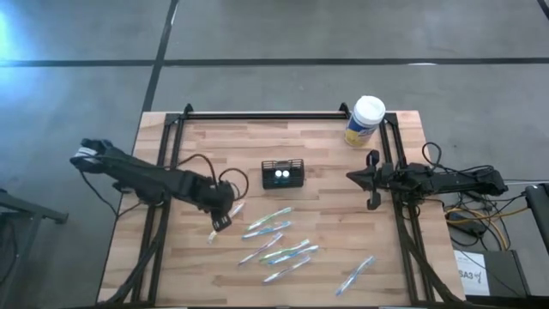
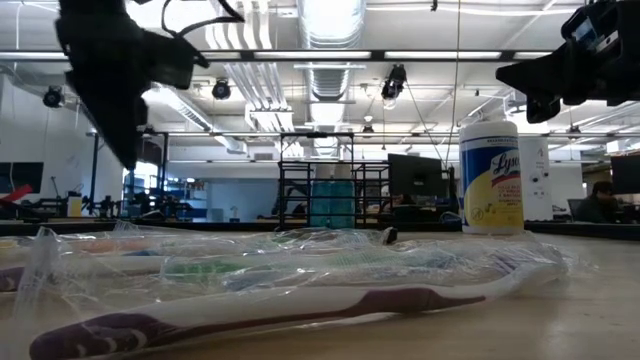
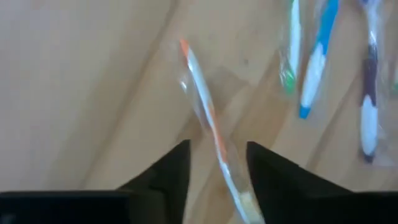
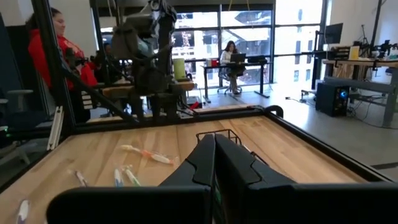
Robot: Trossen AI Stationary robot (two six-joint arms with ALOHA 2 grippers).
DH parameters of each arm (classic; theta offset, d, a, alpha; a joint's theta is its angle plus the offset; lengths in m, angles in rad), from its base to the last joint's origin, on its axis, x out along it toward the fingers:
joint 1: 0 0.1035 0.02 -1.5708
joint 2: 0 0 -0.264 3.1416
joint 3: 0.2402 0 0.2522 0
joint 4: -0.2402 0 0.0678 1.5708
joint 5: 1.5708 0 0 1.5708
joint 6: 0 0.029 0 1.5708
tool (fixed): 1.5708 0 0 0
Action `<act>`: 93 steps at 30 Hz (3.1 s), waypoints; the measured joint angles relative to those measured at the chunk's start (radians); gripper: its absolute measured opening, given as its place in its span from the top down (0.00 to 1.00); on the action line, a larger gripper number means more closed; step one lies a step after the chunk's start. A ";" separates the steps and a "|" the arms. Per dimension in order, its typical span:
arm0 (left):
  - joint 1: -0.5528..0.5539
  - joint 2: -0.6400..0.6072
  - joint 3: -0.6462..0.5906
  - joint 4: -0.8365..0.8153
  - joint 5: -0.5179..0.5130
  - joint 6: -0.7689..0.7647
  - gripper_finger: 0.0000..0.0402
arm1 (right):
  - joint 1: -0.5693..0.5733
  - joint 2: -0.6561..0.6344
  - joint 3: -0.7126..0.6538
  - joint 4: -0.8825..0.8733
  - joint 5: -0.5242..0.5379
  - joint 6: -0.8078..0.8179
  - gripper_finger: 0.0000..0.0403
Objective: Pick & Place toothbrushing station
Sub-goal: Put the orange toothbrush in the wire organizer
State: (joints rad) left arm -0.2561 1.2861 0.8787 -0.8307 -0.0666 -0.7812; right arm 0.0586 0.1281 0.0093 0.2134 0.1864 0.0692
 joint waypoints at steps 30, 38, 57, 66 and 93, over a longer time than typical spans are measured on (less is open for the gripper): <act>-0.128 0.355 -0.018 0.046 0.053 0.004 0.53 | 0.000 0.007 0.000 0.000 0.000 -0.010 0.98; -0.127 0.311 -0.024 0.038 0.037 0.084 0.89 | 0.000 0.014 0.000 0.000 0.000 -0.013 0.98; -0.090 0.178 0.321 -0.435 -0.306 0.304 0.98 | 0.000 0.077 0.000 0.042 0.000 -0.018 0.98; 0.034 0.267 0.718 -0.740 -0.381 0.496 0.98 | 0.000 0.079 0.000 0.046 0.000 -0.018 0.98; 0.125 0.432 0.918 -0.736 -0.401 0.698 0.98 | 0.000 0.443 0.330 -0.186 0.049 -0.024 0.98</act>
State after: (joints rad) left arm -0.1307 1.7180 1.7966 -1.5670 -0.4673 -0.0833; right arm 0.0586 0.5709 0.3398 0.0271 0.2352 0.0456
